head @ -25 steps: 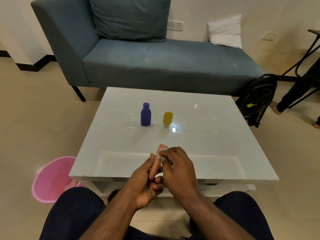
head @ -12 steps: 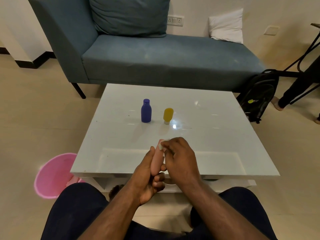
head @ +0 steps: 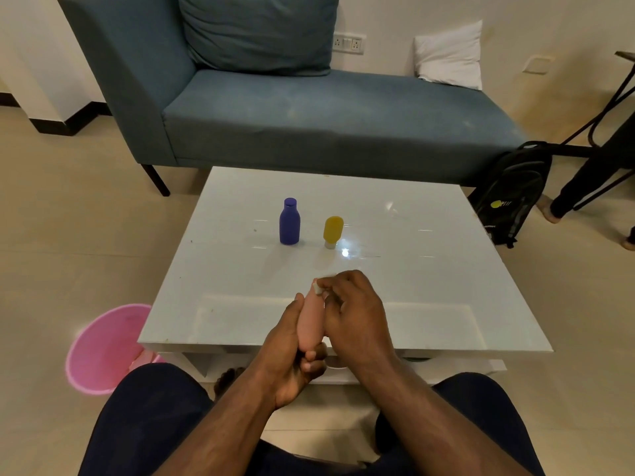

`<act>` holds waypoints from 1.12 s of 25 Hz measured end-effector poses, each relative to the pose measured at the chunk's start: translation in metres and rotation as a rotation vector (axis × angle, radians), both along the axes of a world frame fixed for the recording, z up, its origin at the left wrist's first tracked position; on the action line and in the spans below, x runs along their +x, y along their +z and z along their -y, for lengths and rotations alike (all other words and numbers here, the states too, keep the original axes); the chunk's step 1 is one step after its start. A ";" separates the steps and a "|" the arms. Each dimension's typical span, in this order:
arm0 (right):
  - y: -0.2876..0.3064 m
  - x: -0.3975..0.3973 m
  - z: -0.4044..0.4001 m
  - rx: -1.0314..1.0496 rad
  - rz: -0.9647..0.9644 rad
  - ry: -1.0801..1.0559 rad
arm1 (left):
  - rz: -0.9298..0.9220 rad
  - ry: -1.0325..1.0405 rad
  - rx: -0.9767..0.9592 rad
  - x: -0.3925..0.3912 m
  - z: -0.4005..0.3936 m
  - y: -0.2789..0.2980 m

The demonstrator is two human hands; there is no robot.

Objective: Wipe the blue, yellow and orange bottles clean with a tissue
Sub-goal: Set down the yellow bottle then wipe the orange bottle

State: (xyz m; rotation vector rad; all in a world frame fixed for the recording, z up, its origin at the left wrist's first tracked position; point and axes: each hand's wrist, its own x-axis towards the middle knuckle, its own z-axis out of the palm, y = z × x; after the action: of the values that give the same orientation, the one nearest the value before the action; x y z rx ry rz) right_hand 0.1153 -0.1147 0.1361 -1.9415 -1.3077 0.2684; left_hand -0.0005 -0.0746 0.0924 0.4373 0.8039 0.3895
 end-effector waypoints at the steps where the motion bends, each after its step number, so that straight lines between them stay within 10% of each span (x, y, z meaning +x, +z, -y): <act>1: -0.003 -0.006 0.004 -0.019 0.041 0.043 | 0.009 0.001 0.005 -0.001 0.000 0.000; 28: 0.001 0.008 0.001 0.005 0.050 0.028 | -0.047 -0.045 0.017 0.002 0.000 0.000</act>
State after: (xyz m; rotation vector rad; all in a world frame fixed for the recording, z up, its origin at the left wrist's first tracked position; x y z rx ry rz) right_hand 0.1235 -0.1154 0.1370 -1.9380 -1.3679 0.2312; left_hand 0.0016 -0.0749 0.0924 0.4810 0.8358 0.3450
